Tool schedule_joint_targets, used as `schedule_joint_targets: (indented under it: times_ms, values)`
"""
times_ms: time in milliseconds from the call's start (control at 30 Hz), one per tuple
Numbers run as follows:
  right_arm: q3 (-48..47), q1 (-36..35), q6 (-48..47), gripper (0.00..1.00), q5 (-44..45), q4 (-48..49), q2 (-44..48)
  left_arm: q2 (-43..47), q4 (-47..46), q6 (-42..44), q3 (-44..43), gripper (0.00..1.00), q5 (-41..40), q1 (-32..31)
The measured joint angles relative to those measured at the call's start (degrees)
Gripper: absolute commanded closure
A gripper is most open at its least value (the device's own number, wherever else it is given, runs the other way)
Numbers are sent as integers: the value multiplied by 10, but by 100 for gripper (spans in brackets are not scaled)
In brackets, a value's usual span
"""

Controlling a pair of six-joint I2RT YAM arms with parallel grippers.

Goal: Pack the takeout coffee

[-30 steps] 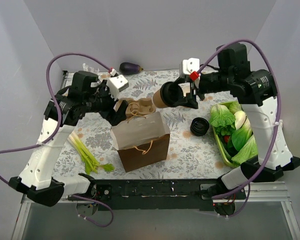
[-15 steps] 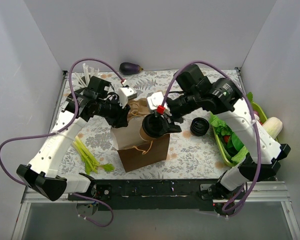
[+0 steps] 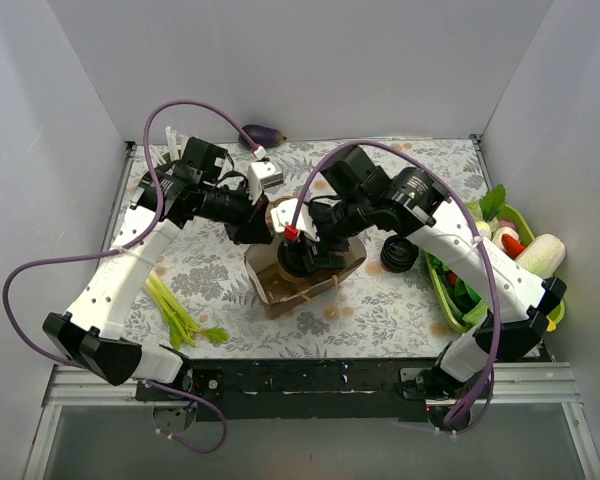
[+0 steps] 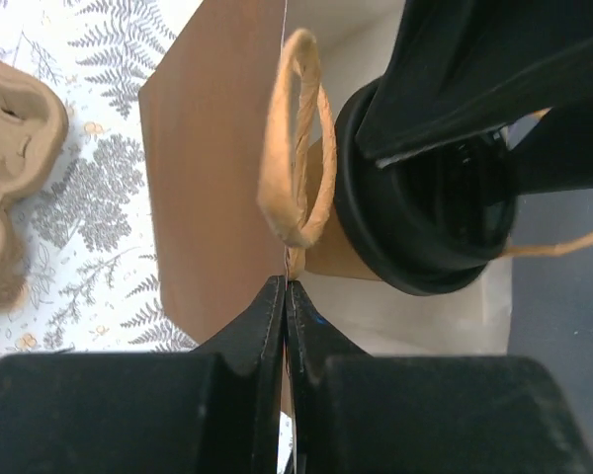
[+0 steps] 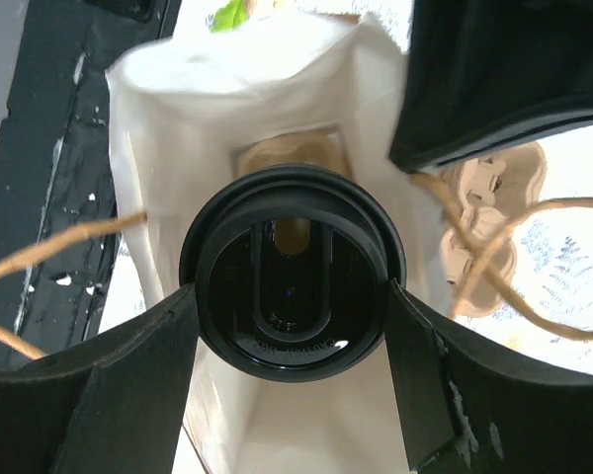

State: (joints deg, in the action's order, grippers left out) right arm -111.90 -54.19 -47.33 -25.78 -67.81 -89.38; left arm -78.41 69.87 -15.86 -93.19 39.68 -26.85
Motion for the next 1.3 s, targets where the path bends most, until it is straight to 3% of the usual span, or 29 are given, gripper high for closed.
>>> schedule_joint_targets:
  times_ms: [67,100,167,200,233,533,767,933,1300]
  values:
    - [24,-4,-10,99,11,4,7,-11,-3,1,-19,100,7,0]
    - [37,-6,-14,99,17,6,10,-15,-4,2,-26,94,11,0]
    - [67,-9,-24,99,26,11,23,-19,-11,4,-35,79,19,0]
    - [86,-10,-31,99,32,15,31,-20,-14,5,-35,60,23,0]
    - [109,-11,-38,99,37,23,44,-20,-16,5,-35,55,27,0]
    - [259,-30,-101,99,78,52,147,-19,-47,-15,-51,29,43,0]
    - [348,-34,-147,99,118,110,222,22,-93,-52,-63,27,-11,0]
    - [387,-34,-174,99,148,157,249,48,-133,-96,2,26,-66,0]
    - [442,-34,-205,99,181,233,244,-30,-198,-154,65,28,-127,1]
